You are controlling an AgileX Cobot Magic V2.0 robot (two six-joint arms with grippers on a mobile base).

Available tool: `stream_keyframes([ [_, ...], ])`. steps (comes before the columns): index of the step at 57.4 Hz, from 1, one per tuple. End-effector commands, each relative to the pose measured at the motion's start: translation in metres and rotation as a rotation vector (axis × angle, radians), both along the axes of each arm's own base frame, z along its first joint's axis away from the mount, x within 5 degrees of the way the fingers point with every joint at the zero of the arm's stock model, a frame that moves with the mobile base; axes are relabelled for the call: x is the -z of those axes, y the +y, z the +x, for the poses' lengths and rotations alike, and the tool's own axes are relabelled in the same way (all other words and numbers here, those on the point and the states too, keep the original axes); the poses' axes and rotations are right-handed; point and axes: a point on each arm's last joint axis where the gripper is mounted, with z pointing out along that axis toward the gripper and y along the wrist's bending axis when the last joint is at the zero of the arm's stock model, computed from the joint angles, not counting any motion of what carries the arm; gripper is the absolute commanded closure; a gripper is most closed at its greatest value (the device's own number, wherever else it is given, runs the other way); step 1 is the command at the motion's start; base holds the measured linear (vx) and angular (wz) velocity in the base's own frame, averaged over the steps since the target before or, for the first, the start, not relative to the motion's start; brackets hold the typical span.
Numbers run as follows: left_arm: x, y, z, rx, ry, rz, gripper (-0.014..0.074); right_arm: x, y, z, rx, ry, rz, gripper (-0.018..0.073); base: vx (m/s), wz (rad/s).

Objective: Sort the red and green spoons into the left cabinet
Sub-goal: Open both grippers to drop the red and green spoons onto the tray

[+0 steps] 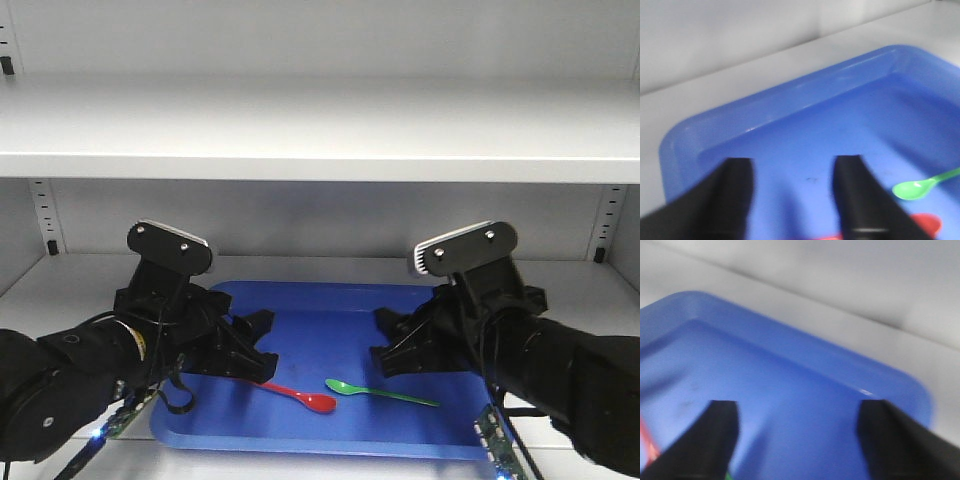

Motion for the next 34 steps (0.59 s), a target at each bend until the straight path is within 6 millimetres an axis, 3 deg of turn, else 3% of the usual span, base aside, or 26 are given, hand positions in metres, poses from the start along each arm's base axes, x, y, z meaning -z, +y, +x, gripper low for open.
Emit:
stream_keyframes([
  [1,-0.034,0.005,-0.008,0.001,-0.096,-0.052,0.0333,-0.031,-0.009,-0.008,0.045,-0.071,0.061,0.0255,0.00,0.00],
  [8,-0.031,0.009,-0.013,-0.009,-0.029,-0.010,0.0607,-0.040,-0.014,-0.014,0.062,-0.093,0.075,0.0502,0.00,0.00],
  [10,-0.031,0.010,-0.014,-0.010,-0.023,-0.005,0.0606,-0.043,-0.014,-0.016,0.059,-0.102,0.082,0.0573,0.00,0.00],
  [19,-0.045,0.013,-0.023,-0.005,-0.058,-0.027,0.0600,-0.048,-0.017,-0.024,0.058,-0.106,0.125,0.0568,0.00,0.00],
  [27,-0.060,0.020,-0.035,-0.009,-0.081,-0.045,0.0598,-0.030,-0.024,-0.038,0.054,-0.063,0.111,0.0565,0.00,0.00],
  [34,-0.067,0.027,-0.051,-0.001,-0.121,-0.070,0.0597,-0.027,-0.032,-0.054,0.055,-0.064,0.113,0.0564,0.00,0.00],
])
